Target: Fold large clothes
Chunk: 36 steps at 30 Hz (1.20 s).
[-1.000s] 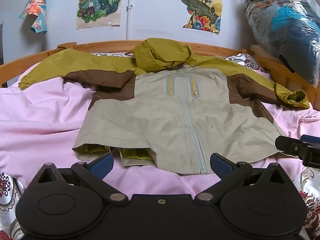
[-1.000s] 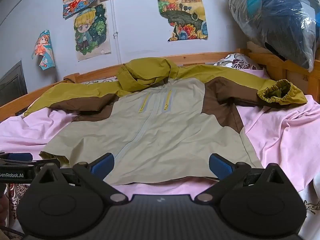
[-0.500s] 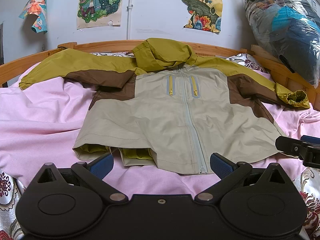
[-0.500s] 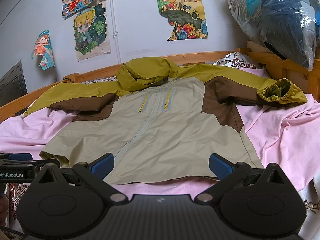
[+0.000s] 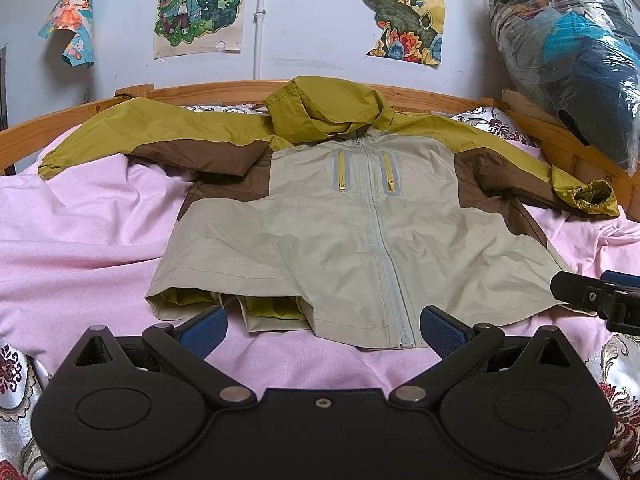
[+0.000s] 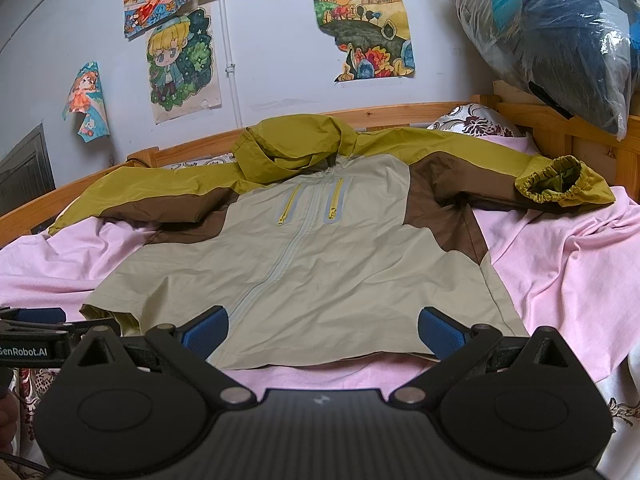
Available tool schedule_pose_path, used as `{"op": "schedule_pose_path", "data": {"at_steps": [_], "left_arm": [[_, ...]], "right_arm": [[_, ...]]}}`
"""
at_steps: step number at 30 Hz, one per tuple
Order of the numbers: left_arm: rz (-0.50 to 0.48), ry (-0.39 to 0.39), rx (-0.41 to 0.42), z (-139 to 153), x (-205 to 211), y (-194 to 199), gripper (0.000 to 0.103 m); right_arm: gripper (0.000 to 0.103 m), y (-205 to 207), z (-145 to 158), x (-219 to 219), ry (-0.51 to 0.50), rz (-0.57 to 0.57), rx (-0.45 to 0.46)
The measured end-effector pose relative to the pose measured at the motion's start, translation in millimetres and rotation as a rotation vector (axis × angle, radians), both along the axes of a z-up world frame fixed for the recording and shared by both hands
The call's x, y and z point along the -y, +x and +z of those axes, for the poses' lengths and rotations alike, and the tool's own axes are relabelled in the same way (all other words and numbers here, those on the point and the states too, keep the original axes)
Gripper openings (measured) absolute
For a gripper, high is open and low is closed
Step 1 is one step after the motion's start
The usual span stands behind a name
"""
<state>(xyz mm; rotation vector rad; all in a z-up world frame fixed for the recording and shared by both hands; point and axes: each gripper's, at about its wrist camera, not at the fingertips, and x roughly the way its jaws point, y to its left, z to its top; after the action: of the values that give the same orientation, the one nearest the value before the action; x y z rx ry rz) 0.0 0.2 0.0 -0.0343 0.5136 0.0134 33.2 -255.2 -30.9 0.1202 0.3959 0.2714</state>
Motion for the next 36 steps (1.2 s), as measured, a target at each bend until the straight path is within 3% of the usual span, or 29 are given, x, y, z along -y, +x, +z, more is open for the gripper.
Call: {"op": "schedule_pose_path", "data": {"at_steps": [36], "left_arm": [[-0.001, 0.001, -0.003, -1.8, -0.7, -1.1, 0.102]], "right_arm": [[0.103, 5.6, 0.3, 5.4, 0.007, 0.004, -0.002]]}}
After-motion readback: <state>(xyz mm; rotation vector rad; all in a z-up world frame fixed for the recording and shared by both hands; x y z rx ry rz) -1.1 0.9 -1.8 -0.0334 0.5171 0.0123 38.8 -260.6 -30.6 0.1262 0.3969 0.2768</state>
